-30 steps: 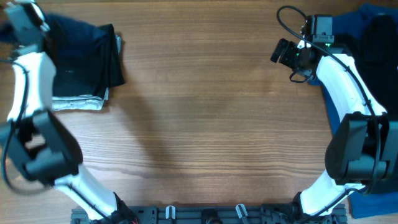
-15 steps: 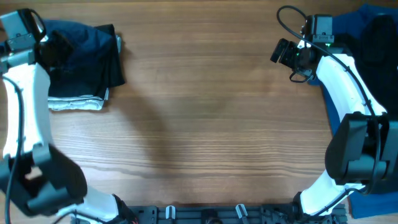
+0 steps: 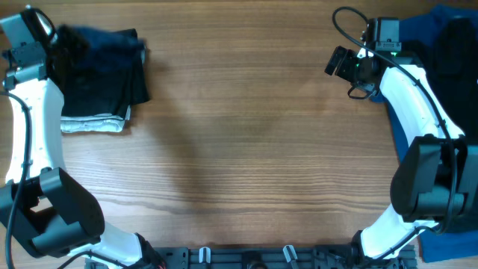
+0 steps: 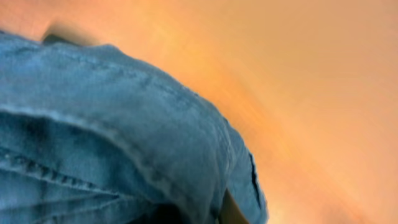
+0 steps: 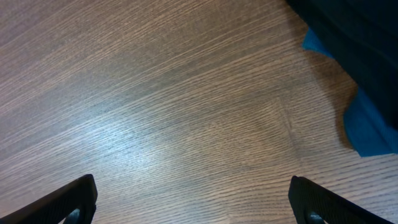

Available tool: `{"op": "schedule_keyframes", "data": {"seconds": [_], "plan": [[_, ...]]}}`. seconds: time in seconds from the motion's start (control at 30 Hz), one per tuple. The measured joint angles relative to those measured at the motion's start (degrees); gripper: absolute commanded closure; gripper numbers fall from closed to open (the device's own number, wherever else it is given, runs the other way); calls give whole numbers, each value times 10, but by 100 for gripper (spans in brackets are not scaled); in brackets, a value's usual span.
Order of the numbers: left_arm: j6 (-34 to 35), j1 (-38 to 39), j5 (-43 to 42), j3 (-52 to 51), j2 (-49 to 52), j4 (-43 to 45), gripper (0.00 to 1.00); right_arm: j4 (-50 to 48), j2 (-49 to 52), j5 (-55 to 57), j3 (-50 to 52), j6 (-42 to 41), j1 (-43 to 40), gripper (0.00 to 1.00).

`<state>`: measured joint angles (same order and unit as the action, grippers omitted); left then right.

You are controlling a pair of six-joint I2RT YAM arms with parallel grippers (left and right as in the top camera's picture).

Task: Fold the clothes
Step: 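Lower the shorts onto the stack and release the left gripper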

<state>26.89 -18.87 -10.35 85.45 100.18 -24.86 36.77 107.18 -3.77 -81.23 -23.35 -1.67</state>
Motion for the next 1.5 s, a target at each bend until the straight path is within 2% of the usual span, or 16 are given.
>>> {"op": "schedule_keyframes", "data": {"seconds": [0.1,0.17,0.23,0.4,0.53,0.67,0.93,1.1,1.33,1.5], "plan": [[-2,1,-8,4,-2,177,96,-1,0,0,0,0,0,1],[-16,1,-11,8,-4,246,96,0,0,0,0,0,0,1],[-35,3,-13,12,-5,263,96,0,0,0,0,0,0,1],[-104,17,-14,15,15,197,96,0,0,0,0,0,0,1],[-146,28,-21,18,115,131,96,0,0,0,0,0,0,0],[-153,26,-38,10,192,77,96,0,0,0,0,0,0,0],[-153,26,-46,10,168,42,96,0,0,0,0,0,0,0],[-172,23,-46,10,121,59,96,0,0,0,0,0,0,1],[-240,-10,-45,10,59,186,96,0,0,0,0,0,0,1],[-278,-29,-39,10,58,169,96,0,0,0,0,0,0,1]]}}
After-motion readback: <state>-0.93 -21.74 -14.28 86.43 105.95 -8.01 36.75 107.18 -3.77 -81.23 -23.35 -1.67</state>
